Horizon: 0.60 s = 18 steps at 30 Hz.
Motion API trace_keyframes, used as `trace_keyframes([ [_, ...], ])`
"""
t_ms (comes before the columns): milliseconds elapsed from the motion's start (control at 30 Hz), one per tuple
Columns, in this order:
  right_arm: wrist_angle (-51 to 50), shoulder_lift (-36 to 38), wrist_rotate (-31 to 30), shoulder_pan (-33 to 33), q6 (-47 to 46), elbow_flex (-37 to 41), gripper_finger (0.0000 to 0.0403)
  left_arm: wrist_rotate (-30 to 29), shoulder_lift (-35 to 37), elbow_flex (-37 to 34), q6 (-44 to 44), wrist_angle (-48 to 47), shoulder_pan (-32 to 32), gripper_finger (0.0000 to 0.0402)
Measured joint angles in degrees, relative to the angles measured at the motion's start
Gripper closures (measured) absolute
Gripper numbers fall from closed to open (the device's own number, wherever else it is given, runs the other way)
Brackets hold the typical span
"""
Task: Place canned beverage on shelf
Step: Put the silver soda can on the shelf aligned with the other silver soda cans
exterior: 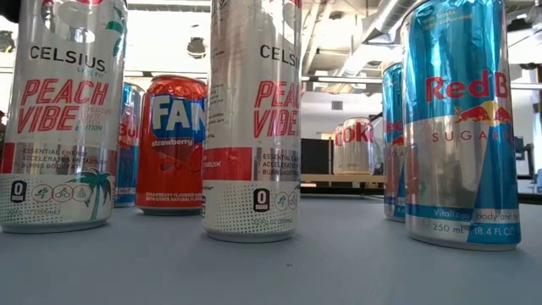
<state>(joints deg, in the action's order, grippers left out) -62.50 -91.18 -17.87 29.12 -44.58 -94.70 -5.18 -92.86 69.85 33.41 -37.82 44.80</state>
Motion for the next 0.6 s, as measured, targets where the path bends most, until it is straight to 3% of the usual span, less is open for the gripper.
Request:
trace_keyframes([
  [233,-0.02,0.00,0.00,0.00,0.00,0.00,0.0178,3.06,-0.13,-2.54,1.93,0.76,-0.05,0.0018],
  [467,-0.01,0.00,0.00,0.00,0.02,0.00,0.0178,2.42,-0.09,-2.47,0.90,1.37,-0.22,0.0019],
  [600,0.00,0.00,0.00,0.00,0.02,0.00,0.0178,2.83,-0.09,-2.47,0.21,1.35,-0.42,0.0038],
])
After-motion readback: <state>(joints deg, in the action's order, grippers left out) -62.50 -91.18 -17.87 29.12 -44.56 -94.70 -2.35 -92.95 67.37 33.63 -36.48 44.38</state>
